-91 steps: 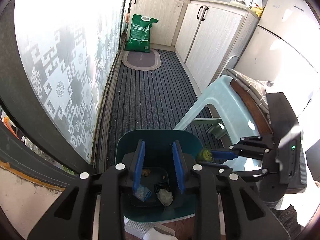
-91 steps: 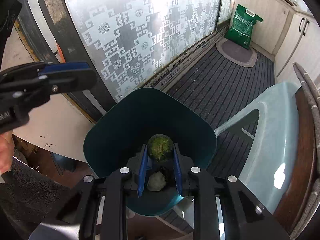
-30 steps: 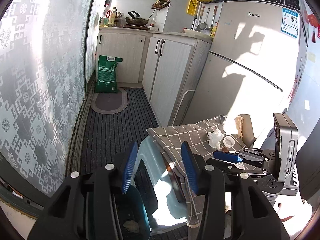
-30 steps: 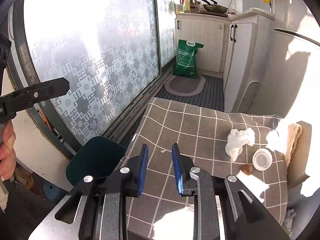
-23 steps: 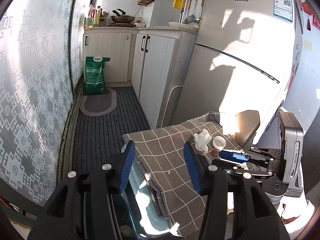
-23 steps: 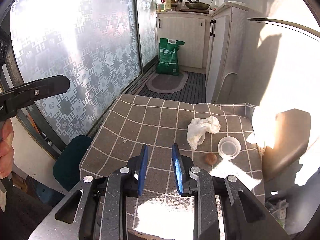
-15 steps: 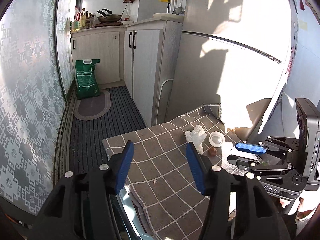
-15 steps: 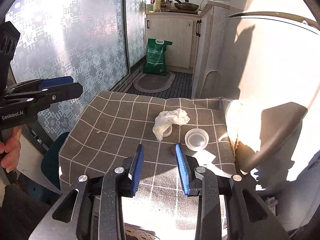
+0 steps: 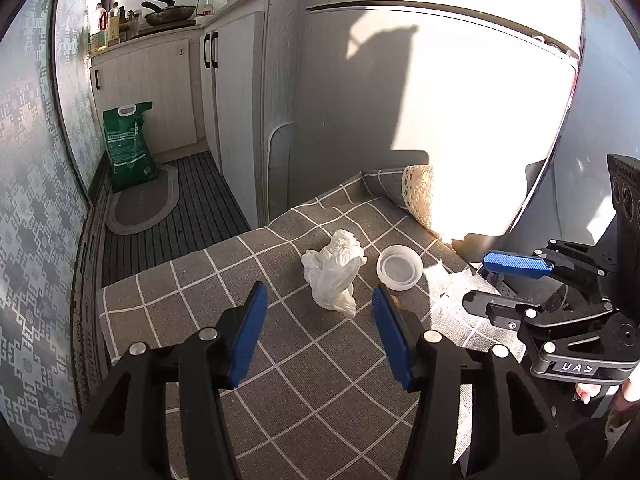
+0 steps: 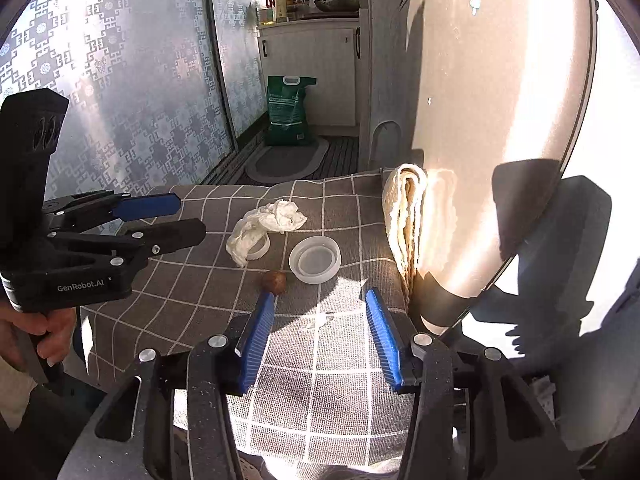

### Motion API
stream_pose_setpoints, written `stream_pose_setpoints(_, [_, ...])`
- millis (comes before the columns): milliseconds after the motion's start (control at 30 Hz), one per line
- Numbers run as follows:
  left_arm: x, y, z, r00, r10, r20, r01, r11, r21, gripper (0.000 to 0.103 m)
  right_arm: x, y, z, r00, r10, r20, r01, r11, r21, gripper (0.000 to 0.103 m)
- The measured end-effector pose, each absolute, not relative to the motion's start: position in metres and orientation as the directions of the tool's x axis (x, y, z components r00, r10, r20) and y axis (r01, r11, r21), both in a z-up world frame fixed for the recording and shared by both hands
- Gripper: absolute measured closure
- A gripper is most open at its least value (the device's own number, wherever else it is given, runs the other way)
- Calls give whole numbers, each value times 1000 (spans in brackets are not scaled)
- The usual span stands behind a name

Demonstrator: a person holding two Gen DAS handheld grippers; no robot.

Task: Collect trash
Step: 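Grasp the white tissue with the left tool while the right tool grasps the clear plastic lid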

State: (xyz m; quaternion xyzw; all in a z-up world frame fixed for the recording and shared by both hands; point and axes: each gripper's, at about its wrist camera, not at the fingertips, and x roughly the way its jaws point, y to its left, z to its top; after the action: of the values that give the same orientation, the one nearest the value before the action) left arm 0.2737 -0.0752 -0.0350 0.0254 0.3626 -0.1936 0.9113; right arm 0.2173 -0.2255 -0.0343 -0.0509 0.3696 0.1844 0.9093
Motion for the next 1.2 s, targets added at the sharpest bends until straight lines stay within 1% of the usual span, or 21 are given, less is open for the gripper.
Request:
stream_pose_setpoints(133, [287,-90,-44,642,-346,-684,386,917,-102,45,224,-231,-40,650,302,-697,-377,925,50,52])
stream_pose_setpoints(233, [297,-98,-50,629,-346,-696,389,915,-103,48,226,-231,-42,641,312,-702,-389,920,53,52])
stream_pose_setpoints(300, [302,-103,-54,617,-338,-710,388,916,-99,58,227,-230,-44,636,317,-704,-401,915,50,52])
stream_pose_setpoints(367, [307,-106,-60,610,-319,-726,377,922,-89,64,229,-227,-45,629,319,-710,-412,910,43,52])
stream_pose_setpoints(433, [311,-105,-63,599,-319,-735,373,923,-97,75,229,-227,-49,622,316,-716,-414,909,42,52])
stream_pose_setpoints(467, [312,-105,-64,595,-319,-738,372,923,-100,84,230,-227,-50,619,312,-721,-413,910,39,52])
stream_pose_setpoints(567, [312,-103,-61,590,-340,-732,378,918,-122,92,232,-222,-49,618,299,-727,-429,903,7,52])
stream_pose_setpoints(667, [308,-96,-54,592,-370,-716,374,913,-163,94,237,-215,-52,624,263,-735,-437,898,-50,52])
stream_pose_setpoints(867, [304,-81,-45,597,-398,-697,345,911,-225,94,246,-204,-58,620,240,-747,-459,883,-96,52])
stream_pose_setpoints(1167, [294,-65,-34,614,-393,-684,327,916,-232,94,263,-181,-64,610,220,-761,-484,864,-138,61])
stream_pose_setpoints(1200, [292,-62,-34,615,-391,-685,327,917,-229,94,265,-179,-65,608,220,-763,-485,864,-137,64])
